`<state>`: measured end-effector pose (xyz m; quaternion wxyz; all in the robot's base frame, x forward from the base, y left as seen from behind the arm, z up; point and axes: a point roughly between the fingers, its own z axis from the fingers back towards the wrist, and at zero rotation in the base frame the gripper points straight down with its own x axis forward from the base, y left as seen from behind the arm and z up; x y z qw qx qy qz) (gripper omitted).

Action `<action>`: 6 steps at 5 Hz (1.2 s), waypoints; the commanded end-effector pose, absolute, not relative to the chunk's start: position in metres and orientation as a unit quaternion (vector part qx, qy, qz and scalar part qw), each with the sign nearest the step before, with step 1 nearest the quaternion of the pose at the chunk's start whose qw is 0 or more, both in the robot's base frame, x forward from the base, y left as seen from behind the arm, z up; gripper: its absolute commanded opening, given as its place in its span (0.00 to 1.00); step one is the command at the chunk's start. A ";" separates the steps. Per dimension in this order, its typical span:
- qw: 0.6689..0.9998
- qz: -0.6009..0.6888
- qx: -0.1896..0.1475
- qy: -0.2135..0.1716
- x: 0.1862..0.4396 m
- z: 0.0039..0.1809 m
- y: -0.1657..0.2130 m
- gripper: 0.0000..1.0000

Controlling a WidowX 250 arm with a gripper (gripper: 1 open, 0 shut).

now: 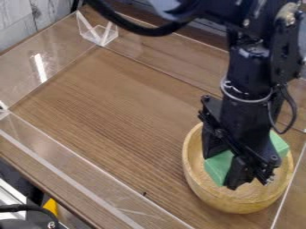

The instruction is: Put the green block in the brown bowl

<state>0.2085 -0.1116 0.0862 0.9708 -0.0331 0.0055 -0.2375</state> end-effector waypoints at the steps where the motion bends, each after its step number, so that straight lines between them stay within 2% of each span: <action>1: 0.972 -0.232 -0.033 0.000 0.211 0.090 -0.113 0.00; 6: 0.976 -0.215 -0.031 0.009 0.213 0.092 -0.110 0.00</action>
